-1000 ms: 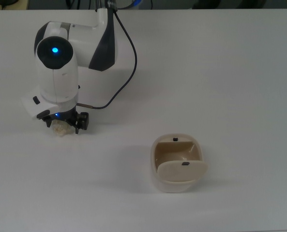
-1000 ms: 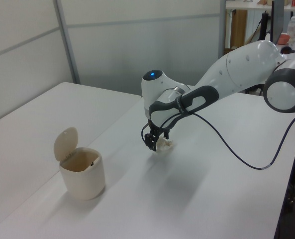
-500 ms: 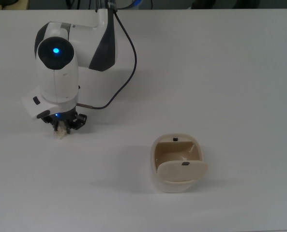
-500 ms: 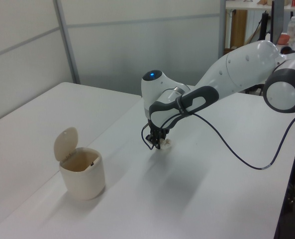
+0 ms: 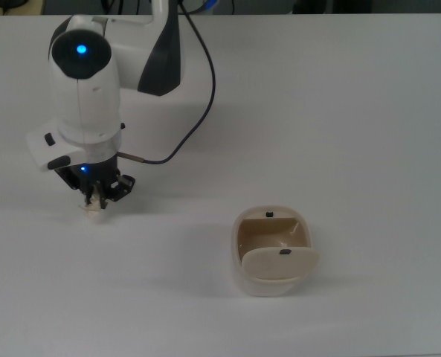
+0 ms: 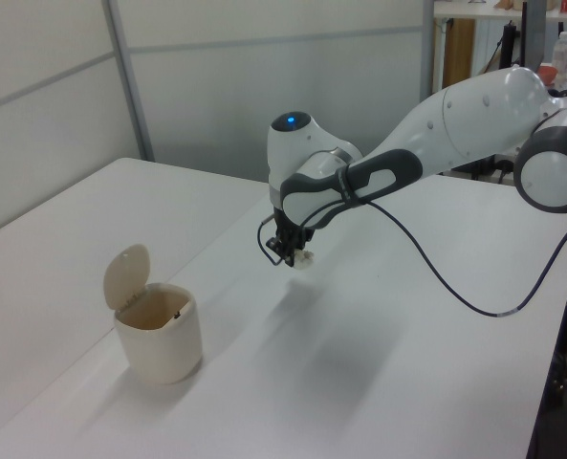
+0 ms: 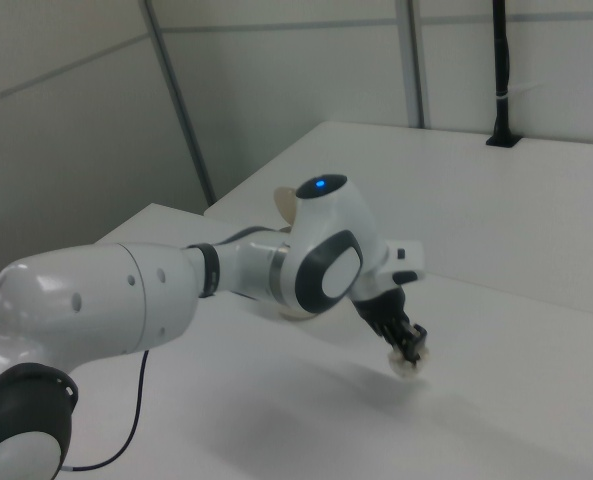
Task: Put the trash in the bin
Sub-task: 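Lift the paper ball and carry it over the cream bin opening, then open the gripper to drop the paper ball into the bin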
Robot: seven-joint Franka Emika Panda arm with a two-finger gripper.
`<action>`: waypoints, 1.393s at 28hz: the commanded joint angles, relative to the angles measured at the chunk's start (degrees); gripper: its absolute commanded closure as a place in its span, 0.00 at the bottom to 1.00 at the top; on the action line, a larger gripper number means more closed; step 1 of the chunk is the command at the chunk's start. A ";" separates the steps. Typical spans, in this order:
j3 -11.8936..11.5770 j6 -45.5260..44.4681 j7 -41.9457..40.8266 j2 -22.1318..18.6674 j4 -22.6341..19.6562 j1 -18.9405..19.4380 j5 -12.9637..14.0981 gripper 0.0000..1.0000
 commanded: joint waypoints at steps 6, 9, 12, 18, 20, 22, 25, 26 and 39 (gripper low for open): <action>1.36 1.28 11.37 -1.06 2.76 5.30 1.78 1.00; 1.45 1.28 12.87 -1.15 3.99 6.27 3.62 1.00; 1.45 1.37 14.10 -1.15 6.27 8.38 6.34 1.00; 1.36 2.41 19.02 -1.06 9.44 11.28 7.05 1.00; 1.36 5.04 20.77 -1.06 9.44 12.60 6.97 1.00; 1.19 8.46 24.54 -0.45 9.44 14.52 6.27 1.00; 0.84 10.06 27.28 0.34 9.44 16.46 5.04 1.00; 0.83 10.15 27.90 0.60 9.44 16.99 4.25 1.00; 0.66 10.24 35.99 1.40 9.35 19.28 1.52 0.00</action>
